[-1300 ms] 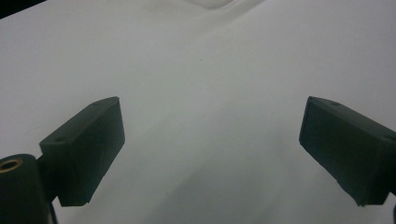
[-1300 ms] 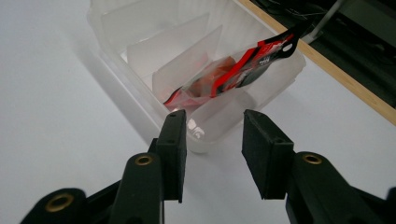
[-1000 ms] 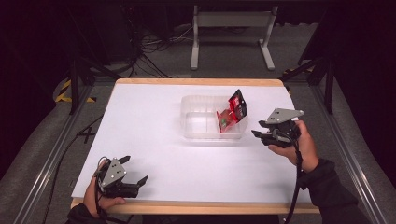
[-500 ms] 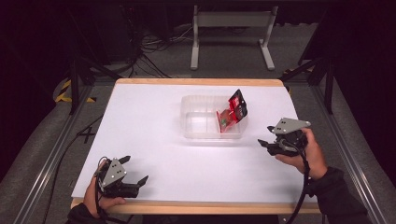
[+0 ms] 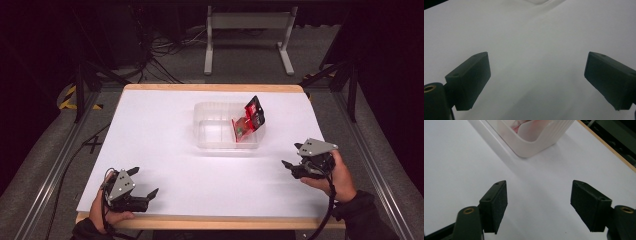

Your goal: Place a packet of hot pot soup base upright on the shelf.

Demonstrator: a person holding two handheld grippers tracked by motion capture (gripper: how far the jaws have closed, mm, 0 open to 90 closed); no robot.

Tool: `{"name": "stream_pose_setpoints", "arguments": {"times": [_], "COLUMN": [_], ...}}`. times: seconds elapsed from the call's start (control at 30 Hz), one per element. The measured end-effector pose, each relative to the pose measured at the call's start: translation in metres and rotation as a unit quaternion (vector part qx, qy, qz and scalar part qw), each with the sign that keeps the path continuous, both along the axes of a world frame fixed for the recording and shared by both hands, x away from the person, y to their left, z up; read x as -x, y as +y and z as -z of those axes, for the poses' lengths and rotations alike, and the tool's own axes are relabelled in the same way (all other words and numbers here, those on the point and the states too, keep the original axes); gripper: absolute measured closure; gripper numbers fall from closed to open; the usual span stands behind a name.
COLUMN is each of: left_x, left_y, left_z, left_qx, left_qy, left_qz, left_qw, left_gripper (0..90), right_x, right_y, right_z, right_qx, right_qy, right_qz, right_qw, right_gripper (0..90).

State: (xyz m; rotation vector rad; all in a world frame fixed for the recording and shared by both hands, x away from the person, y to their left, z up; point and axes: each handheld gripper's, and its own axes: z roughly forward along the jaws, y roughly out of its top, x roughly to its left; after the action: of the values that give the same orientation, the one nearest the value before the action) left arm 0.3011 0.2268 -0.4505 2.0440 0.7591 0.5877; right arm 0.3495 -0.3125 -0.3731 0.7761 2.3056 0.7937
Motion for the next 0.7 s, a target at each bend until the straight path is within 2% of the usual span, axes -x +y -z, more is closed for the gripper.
{"name": "stream_pose_setpoints", "arguments": {"times": [0.2, 0.37, 0.6, 0.7], "left_x": [0.0, 0.0, 0.0, -0.001], "left_y": [0.0, 0.0, 0.0, 0.0], "left_z": [0.0, 0.0, 0.0, 0.0], "left_qx": [0.001, 0.004, 0.004, 0.005], "left_qy": [0.001, 0.001, 0.002, 0.002], "left_qz": [-0.002, -0.002, -0.002, -0.001], "left_qw": [1.0, 1.0, 1.0, 1.0], "left_gripper": [7.5, 7.5, 7.4, 7.3], "right_x": [0.009, 0.016, 0.028, 0.031], "right_y": [-0.014, -0.028, -0.048, -0.053], "right_z": [0.013, 0.021, 0.029, 0.031], "right_qx": [-0.017, -0.039, -0.081, -0.085], "right_qy": [0.0, -0.01, -0.028, -0.031], "right_qz": [0.0, 0.007, 0.024, 0.031], "right_qw": [0.9998, 0.9992, 0.996, 0.9954], "right_gripper": [27.0, 25.2, 22.4, 21.1]}}
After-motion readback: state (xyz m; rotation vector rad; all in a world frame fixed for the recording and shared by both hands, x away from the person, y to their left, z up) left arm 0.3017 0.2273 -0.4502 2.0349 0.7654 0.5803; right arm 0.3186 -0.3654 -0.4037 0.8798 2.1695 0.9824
